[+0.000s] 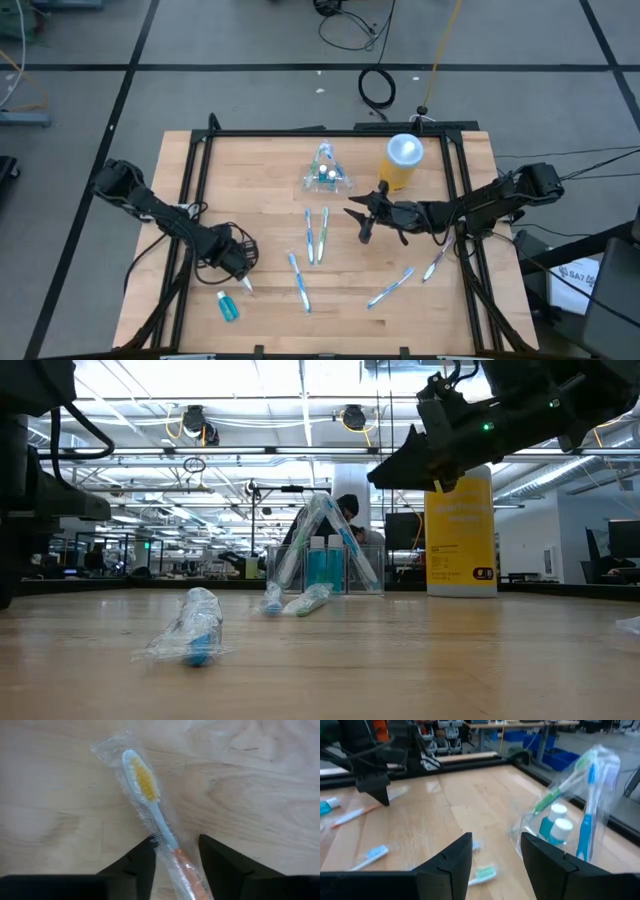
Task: Pick & Place toothbrushing station
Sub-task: Put the orange toothbrush into the left compartment of the transparent organizer
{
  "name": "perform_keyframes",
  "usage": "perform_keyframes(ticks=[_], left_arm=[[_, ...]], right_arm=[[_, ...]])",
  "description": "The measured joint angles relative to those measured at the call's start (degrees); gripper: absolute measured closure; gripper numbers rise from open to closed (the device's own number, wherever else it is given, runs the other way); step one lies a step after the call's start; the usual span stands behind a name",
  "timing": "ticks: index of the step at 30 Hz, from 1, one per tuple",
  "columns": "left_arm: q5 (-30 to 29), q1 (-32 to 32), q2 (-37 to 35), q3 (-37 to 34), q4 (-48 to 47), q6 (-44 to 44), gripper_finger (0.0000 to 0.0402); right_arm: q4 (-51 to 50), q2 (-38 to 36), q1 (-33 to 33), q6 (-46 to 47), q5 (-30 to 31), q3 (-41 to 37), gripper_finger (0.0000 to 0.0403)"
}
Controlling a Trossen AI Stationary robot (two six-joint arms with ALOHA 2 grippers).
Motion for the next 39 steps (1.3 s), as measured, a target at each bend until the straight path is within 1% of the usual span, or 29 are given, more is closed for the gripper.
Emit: perform_keyframes(ticks=[8, 10, 12, 14, 17, 20, 23, 24, 28, 30, 35, 39], left_arm=[[-1.5, 0.0, 0.0, 0.0, 0.1, 0.2, 0.0359], [-2.5, 0.0, 0.0, 0.0, 0.1, -0.4, 0.0380], [-3.5, -0.1, 0.0, 0.0, 0.2, -1.4, 0.0392], [-3.9, -0.1, 0.0, 0.0, 0.2, -2.2, 0.0390], [-5.3, -0.1, 0.0, -0.1, 0.0, -2.3, 0.0372], [-8.1, -0.1, 0.0, -0.2, -0.2, -2.3, 0.0363], [-11.6, 0.0, -0.3, 0.1, -0.2, -1.2, 0.0369], [-13.3, 0.0, -0.3, 0.4, -0.4, -0.5, 0.0374], [-24.1, 0.4, -0.3, 2.6, 0.0, 3.5, 0.0396], [-26.7, 1.3, -0.3, 3.7, 0.0, 6.2, 0.0397], [-29.0, 4.5, -0.3, 6.7, 0.1, 17.2, 0.0400], [-33.3, 6.6, -0.3, 9.8, 1.4, 25.4, 0.0397]], right_arm=[[-2.7, 0.0, 0.0, 1.4, 0.0, 0.0, 0.0243], [-2.8, 0.0, 0.0, 1.4, 0.0, 0.0, 0.0243], [-3.3, 0.0, 0.0, 1.4, 0.0, 0.0, 0.0243], [-4.4, 0.0, 0.0, 1.4, 0.0, 0.0, 0.0243], [-5.5, 0.0, 0.0, 1.4, 0.0, 0.0, 0.0243], [-6.3, 0.0, 0.0, 3.2, 0.0, 0.0, 0.0243], [-7.1, 0.0, 0.0, 5.5, 0.0, 0.0, 0.0243], [-7.1, 0.0, 0.0, 6.2, 0.0, 0.0, 0.0243], [-6.6, 0.0, 0.0, 8.6, 0.0, 0.0, 0.0243], [-7.2, 0.0, 0.1, 9.8, 0.0, 0.0, 0.0243], [-9.9, 0.0, 1.2, 11.9, 0.0, 0.0, 0.0243], [-10.5, 0.0, 2.4, 11.9, 0.0, 0.0, 0.0243]])
